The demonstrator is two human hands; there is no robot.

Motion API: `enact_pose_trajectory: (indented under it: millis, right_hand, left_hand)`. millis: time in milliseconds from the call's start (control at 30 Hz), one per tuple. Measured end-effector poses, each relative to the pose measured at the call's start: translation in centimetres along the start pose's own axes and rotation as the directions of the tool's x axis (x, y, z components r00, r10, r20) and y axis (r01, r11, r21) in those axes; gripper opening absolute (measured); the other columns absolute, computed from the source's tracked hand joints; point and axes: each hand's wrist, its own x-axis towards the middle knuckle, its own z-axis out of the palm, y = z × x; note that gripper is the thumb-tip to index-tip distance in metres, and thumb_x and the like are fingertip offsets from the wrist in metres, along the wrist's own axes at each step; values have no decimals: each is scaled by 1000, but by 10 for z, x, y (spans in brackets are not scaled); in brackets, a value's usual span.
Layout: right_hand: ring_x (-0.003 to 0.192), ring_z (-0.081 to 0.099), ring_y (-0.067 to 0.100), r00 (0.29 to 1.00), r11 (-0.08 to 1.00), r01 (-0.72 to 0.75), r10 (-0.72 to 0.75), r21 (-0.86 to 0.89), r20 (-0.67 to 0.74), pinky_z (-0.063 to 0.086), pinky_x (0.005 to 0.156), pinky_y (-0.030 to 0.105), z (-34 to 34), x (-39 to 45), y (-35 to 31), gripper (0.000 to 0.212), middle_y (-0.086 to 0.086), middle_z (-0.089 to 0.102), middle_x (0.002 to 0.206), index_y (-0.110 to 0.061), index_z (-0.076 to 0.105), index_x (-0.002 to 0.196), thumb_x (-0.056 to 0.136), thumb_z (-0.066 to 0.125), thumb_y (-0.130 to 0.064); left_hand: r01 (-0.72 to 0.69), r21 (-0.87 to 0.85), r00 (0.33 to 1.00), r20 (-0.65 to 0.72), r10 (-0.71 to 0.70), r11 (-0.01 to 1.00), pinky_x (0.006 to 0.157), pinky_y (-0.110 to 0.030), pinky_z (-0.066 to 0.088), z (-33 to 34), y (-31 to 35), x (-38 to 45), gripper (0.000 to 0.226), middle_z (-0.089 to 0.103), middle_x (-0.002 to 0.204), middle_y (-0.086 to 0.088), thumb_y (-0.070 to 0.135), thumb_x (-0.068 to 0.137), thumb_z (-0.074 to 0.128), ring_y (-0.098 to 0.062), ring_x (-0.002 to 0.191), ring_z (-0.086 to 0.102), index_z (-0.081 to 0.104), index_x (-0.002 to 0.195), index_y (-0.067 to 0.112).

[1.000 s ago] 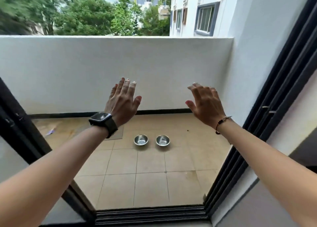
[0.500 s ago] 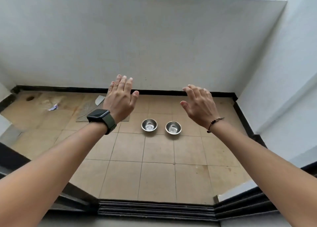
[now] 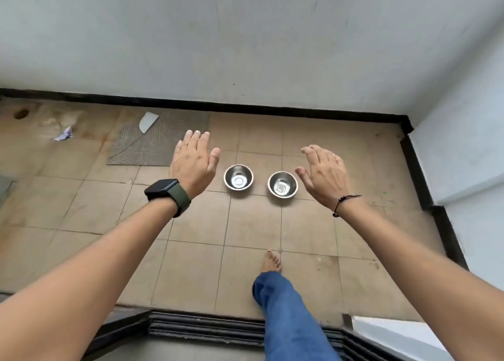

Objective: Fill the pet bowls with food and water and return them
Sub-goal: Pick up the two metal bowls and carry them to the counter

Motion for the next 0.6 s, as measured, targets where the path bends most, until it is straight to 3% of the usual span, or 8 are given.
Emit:
enact_pose_trajectory:
  millis: [167, 333, 500, 600]
  right_hand:
    - [116, 50, 31, 992, 998, -57, 53, 35, 111, 36, 92, 42, 47, 75, 37, 72, 11, 53, 131, -9, 50, 128, 82, 15, -52]
    - [121, 43, 28, 965, 988, -140, 124, 57, 230, 33, 96, 40, 88, 138, 68, 44, 8, 47, 135, -12, 43, 133, 96, 41, -36]
    - [119, 44, 27, 921, 957, -264, 213, 120, 327, 37, 94, 42, 129, 183, 86, 42, 9, 49, 133, -12, 43, 132, 97, 40, -35]
    - [120, 43, 27, 877, 921, -368, 296, 131, 378, 39, 94, 43, 164, 207, 95, 42, 10, 48, 133, -12, 41, 132, 97, 40, -35]
  left_hand:
    - [136, -85, 982, 146, -123, 987, 117, -45, 16, 56, 8, 76, 49, 33, 150, -20, 27, 101, 33, -32, 144, 20, 33, 142, 0]
    - [258, -188, 931, 311, -192, 948, 107, -39, 29, 102, 16, 121, 47, 46, 137, -22, 30, 99, 34, -33, 130, 40, 41, 133, -3]
    - [460, -199, 804, 506, -312, 865, 95, -33, 38, 142, 10, 165, 35, 57, 127, -17, 20, 98, 42, -30, 119, 51, 54, 124, 1]
    - [621, -256, 699, 609, -376, 741, 90, -31, 41, 173, -1, 194, 25, 63, 110, -12, 16, 96, 46, -26, 107, 57, 60, 114, 4]
